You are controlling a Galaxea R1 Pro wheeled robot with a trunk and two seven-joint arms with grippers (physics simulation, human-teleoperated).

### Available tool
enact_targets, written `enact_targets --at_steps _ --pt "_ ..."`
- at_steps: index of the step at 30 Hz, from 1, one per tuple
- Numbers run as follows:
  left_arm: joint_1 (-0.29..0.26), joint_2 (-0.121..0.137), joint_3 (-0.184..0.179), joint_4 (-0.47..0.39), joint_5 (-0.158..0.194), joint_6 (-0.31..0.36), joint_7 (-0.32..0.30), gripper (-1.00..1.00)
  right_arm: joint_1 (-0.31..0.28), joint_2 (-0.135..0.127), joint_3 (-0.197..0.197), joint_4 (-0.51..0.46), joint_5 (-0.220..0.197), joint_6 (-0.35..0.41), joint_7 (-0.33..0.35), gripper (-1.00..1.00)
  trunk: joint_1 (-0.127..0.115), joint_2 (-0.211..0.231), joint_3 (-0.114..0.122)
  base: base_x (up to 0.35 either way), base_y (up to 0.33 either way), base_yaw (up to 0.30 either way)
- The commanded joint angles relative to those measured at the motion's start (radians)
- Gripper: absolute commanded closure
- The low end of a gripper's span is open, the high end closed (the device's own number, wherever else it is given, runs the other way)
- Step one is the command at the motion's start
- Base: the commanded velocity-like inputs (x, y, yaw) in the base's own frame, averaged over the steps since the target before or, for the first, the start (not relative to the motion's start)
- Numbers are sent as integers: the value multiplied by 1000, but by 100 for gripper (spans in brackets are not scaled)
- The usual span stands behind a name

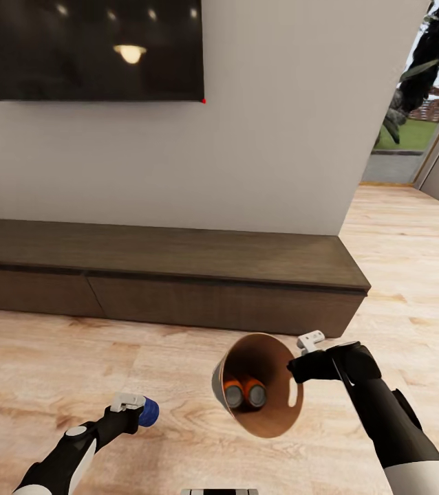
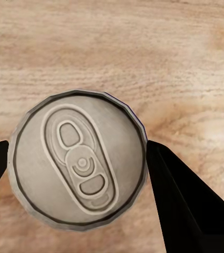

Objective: Put the three can of soda from the living room inside the tash can in the kitchen.

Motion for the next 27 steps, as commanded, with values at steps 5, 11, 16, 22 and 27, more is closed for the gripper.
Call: enact_targets --at_steps 5,11,16,22,27 --pt "0 0 0 0 -2 -1 0 100 0 0 0 -1 -28 8 3 100 0 0 0 0 0 0" --pt "0 0 0 0 -2 -1 0 100 0 0 0 -1 -27 8 3 100 -1 0 4 0 0 0" --pt "0 0 0 0 -2 -1 0 100 0 0 0 -1 -27 8 3 100 -3 1 23 0 0 0" --pt "0 0 0 0 -2 0 0 100 0 0 -1 -1 -28 8 4 100 -5 3 46 0 0 0" --pt "0 0 0 0 -2 0 0 100 0 0 -1 -1 -28 8 4 100 -8 4 66 0 0 0"
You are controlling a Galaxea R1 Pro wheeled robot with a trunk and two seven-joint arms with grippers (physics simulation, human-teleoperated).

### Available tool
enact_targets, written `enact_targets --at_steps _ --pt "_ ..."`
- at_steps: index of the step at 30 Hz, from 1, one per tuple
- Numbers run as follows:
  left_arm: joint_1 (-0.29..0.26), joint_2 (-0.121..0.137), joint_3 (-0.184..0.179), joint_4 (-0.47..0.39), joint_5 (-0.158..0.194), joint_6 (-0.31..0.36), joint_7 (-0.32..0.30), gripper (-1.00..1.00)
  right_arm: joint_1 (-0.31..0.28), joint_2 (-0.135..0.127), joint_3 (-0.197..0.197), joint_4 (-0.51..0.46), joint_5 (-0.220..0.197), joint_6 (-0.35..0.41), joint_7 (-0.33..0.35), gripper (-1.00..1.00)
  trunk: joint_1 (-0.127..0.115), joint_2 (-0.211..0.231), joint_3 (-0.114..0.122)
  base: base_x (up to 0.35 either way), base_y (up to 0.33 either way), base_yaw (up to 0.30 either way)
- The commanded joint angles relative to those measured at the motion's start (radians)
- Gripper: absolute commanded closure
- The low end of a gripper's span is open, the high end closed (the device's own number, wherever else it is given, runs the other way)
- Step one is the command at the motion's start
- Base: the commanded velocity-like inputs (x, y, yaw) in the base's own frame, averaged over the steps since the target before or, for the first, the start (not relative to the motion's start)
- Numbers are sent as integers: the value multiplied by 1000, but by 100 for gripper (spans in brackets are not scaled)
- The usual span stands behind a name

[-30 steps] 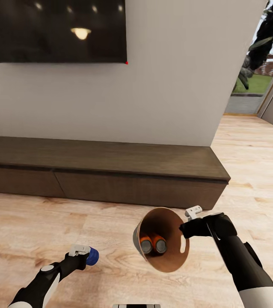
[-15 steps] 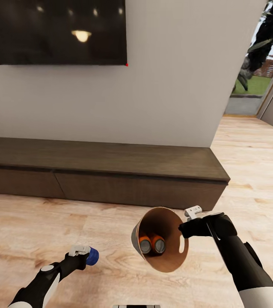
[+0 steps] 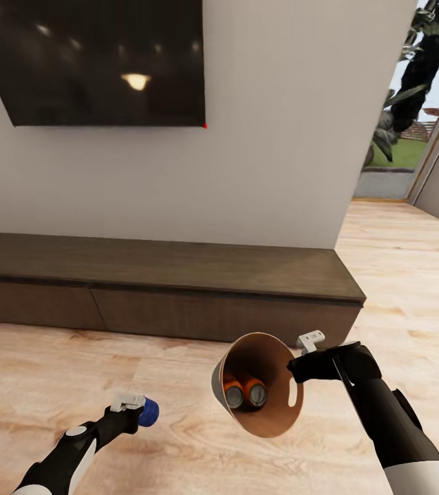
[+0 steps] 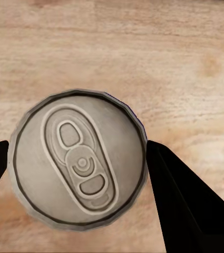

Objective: Put the three can of soda from the living room inside the tash can in the kitchen.

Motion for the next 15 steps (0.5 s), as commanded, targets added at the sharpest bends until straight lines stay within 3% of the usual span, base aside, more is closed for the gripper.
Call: enact_targets --at_steps 1,6,9,14,15 --pt "0 0 0 0 -3 -1 0 100 0 0 0 0 -26 7 3 100 0 0 4 0 0 0" --pt "0 2 -1 -3 -3 1 -4 100 0 0 0 0 -28 7 4 100 -3 1 23 0 0 0" --pt "0 4 -2 -25 -3 8 -49 100 0 0 0 0 -30 7 4 100 -4 2 35 0 0 0" --pt "0 5 0 -108 -2 61 -186 100 0 -2 -1 8 -33 7 6 100 -6 3 54 0 0 0" --pt "0 6 2 -142 -2 88 -252 100 0 -4 -1 13 -34 7 29 100 -7 4 58 0 0 0"
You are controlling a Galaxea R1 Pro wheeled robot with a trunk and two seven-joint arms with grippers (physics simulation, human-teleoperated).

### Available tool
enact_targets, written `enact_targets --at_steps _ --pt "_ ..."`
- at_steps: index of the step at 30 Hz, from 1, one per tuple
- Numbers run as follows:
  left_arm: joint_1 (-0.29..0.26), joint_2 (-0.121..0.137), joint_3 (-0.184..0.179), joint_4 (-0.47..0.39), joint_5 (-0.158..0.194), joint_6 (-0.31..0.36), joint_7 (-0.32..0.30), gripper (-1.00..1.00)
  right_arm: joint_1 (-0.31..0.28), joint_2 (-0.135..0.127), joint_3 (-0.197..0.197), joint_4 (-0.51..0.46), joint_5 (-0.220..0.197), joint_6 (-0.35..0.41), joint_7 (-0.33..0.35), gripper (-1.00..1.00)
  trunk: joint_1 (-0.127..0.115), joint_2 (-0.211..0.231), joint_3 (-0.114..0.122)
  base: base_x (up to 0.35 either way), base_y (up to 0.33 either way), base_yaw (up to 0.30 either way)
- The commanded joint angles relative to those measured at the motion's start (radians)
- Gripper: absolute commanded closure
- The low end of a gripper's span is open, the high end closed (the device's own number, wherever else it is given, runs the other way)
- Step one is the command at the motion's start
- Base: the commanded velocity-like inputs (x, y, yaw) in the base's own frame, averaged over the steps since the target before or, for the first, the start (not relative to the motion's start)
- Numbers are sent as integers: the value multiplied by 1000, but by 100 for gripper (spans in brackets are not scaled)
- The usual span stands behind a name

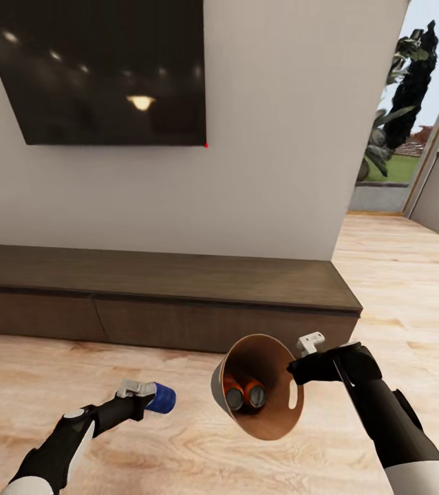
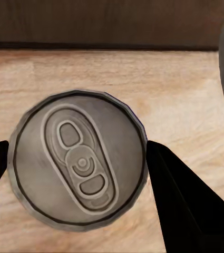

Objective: Put the three can of soda from the living room inside the tash can in the kitchen.

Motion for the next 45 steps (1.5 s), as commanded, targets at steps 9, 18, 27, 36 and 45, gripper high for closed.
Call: enact_targets --at_steps 9,18,27,36,45 --pt "1 7 0 -275 -9 168 -247 100 -1 -67 -2 3 -39 11 165 100 -4 2 35 0 0 0" --pt "12 11 2 -753 -11 452 -355 100 -6 -82 0 4 -34 11 251 100 -8 4 70 0 0 0" --pt "6 18 7 -853 -11 587 -426 100 -46 -80 8 211 -32 11 256 100 -12 6 105 0 0 0" --pt "-64 42 -5 -897 -12 707 -502 100 -144 -70 76 447 -1 11 245 100 -13 7 108 0 0 0" --pt "-239 39 -275 -909 -21 869 -598 100 -171 -2 87 572 131 11 161 100 -13 7 108 0 0 0"
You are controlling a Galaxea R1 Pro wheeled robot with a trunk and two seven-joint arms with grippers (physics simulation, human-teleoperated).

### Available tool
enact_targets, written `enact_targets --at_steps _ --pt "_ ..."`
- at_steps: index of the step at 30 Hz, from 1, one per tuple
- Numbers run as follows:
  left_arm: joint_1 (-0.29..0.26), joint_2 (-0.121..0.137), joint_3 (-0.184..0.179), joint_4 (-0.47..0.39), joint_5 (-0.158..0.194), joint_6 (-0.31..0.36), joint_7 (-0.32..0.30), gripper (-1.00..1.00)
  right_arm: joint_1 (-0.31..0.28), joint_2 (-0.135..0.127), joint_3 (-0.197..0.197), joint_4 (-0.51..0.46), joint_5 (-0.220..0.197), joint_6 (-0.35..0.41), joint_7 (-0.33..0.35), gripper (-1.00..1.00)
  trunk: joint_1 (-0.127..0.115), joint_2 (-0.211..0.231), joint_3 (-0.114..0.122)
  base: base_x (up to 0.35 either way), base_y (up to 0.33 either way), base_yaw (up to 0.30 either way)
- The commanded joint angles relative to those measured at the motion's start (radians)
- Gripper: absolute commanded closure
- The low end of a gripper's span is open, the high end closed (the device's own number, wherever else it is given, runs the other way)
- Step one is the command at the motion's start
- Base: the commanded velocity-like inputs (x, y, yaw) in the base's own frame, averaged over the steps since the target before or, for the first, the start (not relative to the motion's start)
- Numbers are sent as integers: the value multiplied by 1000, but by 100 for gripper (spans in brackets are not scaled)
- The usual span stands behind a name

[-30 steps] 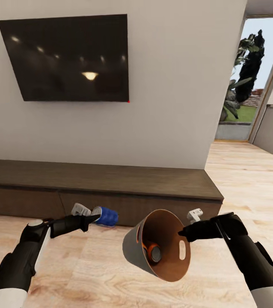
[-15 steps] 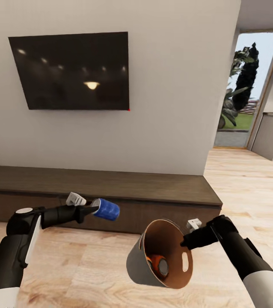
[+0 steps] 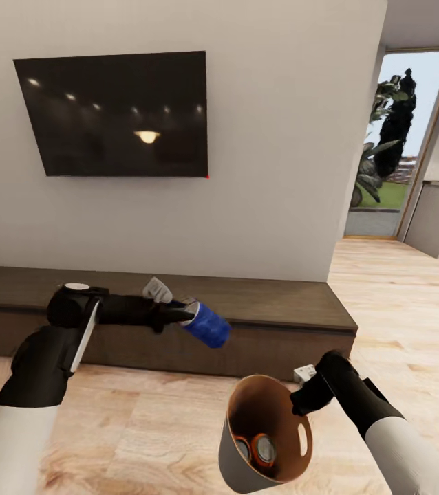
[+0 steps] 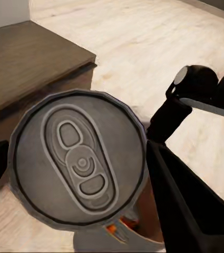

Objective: Put the three can of soda from the living room inside the tash can in the kitchen.

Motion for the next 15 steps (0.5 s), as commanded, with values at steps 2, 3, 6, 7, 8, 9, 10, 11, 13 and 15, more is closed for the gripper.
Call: enact_targets --at_steps 2,3,6,7,8,9,10,11,13,15 --pt "-6 -2 -56 0 -7 13 -1 100 -2 15 -1 18 -13 6 -29 100 0 0 0 0 0 0" --pt "-8 -4 -85 0 -7 21 -1 100 -3 23 -1 26 -13 6 -43 100 0 0 0 0 0 0" --pt "-17 -9 -205 -1 -18 41 0 100 -8 61 0 54 -12 6 -106 100 0 0 0 0 0 0" --pt "-25 -11 -229 0 -21 41 -1 100 -12 72 0 60 -12 6 -119 100 0 0 0 0 0 0" --pt "-29 -11 -238 1 -22 41 -2 100 -14 77 0 62 -11 6 -123 100 0 0 0 0 0 0" --pt "-34 -11 -245 3 -22 41 -3 100 -15 80 0 64 -11 6 -127 100 0 0 0 0 0 0" --pt "-45 -12 -256 6 -23 41 -8 100 -17 85 0 66 -11 6 -132 100 0 0 0 0 0 0" --pt "-54 -12 -264 9 -24 41 -15 100 -20 89 0 67 -11 6 -135 100 0 0 0 0 0 0" --pt "-65 -13 -283 11 -25 41 -32 100 -27 92 0 69 -11 6 -138 100 0 0 0 0 0 0" --pt "-72 -14 -324 13 -25 41 -69 100 -36 95 0 69 -10 6 -140 100 0 0 0 0 0 0"
